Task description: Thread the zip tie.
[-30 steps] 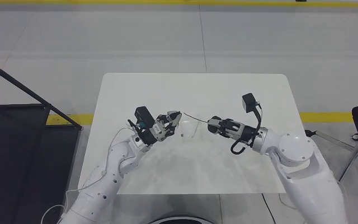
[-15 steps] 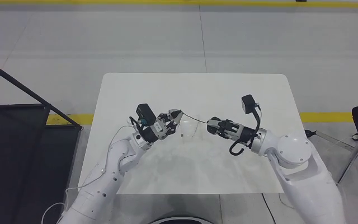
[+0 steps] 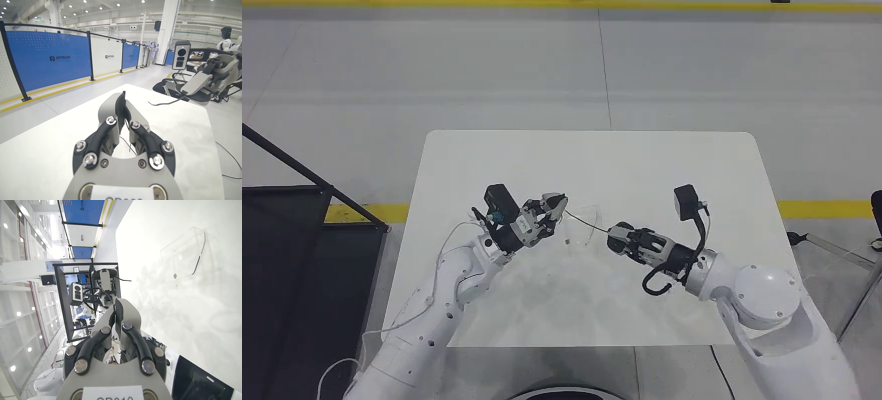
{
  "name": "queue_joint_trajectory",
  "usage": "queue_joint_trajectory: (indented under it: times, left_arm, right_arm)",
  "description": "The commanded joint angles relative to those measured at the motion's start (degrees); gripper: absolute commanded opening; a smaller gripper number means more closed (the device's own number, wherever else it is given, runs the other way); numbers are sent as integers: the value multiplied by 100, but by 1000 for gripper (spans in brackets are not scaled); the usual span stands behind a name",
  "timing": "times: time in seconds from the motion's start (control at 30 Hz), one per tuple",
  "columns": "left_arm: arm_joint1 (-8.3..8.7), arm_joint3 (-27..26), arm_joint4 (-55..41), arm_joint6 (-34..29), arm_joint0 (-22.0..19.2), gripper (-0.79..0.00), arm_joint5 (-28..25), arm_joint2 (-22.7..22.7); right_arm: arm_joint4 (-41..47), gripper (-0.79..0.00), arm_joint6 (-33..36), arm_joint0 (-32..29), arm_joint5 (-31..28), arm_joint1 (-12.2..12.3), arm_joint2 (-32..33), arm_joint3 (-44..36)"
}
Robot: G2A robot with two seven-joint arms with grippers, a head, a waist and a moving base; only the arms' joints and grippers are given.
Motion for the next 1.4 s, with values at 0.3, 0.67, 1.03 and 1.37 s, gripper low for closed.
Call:
queue_joint_trajectory:
  times: [0.3,0.67,1.03,1.37]
  left_arm:
    - [1,66,85,68,-36,-785,-74,-29]
    - [1,66,85,68,-36,-785,-74,-29]
    - [1,66,85,68,-36,-785,-74,-29]
    - [1,66,85,68,-36,-785,-74,-29]
  right_arm:
    - [-487,-785,-170,-164,1121,69,237,-881]
    - [-490,-785,-809,-236,1321,7,10,-1028]
    - [-15,-785,-1814,646,2220,-264,-758,-609]
    - [74,-785,-2071,775,2251,-361,-996,-541]
